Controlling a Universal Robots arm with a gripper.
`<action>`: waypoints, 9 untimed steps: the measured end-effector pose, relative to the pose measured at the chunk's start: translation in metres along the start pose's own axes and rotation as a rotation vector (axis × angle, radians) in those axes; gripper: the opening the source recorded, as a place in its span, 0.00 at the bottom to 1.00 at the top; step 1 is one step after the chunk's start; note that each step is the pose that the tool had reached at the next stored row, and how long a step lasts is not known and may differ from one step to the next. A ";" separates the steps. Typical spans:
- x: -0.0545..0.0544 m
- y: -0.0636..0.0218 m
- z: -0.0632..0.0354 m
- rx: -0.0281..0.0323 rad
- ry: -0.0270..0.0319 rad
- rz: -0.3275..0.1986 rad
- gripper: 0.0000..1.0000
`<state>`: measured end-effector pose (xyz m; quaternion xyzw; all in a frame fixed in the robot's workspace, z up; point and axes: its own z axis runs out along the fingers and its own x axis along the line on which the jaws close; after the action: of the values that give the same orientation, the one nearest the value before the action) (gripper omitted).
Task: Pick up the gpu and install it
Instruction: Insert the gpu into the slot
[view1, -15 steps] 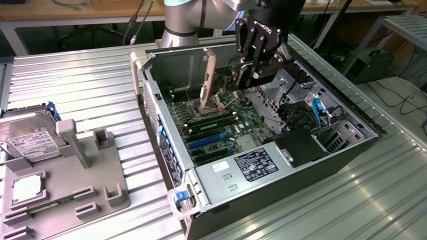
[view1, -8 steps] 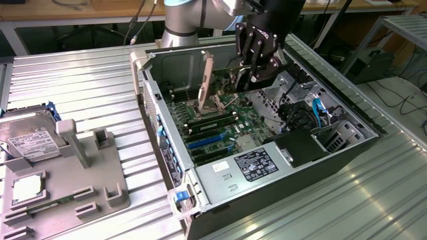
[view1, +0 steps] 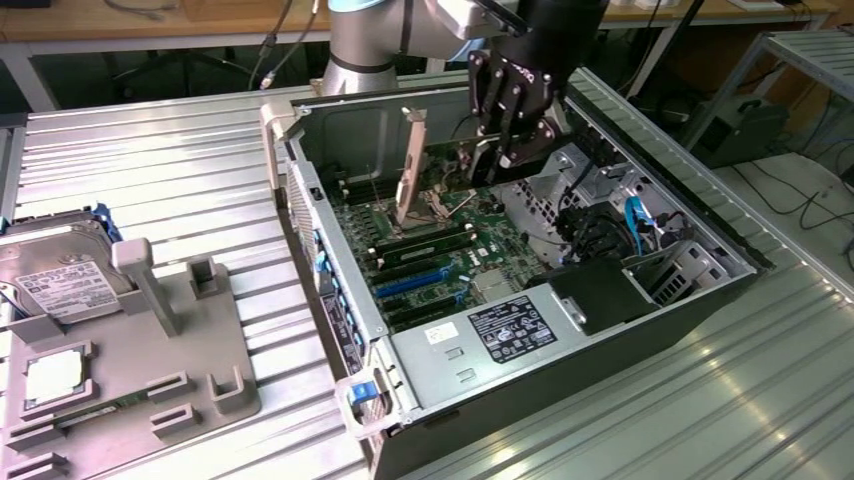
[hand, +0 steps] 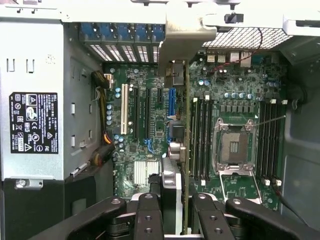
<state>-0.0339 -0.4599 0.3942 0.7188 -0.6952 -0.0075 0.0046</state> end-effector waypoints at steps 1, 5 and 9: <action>0.000 0.0000 0.0004 0.0022 0.0006 0.000 0.28; -0.002 0.0000 0.0024 0.0212 0.0020 0.000 0.28; -0.003 -0.0001 0.0059 0.0231 0.0020 0.000 0.28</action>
<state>-0.0339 -0.4573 0.3883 0.7189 -0.6951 0.0013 -0.0030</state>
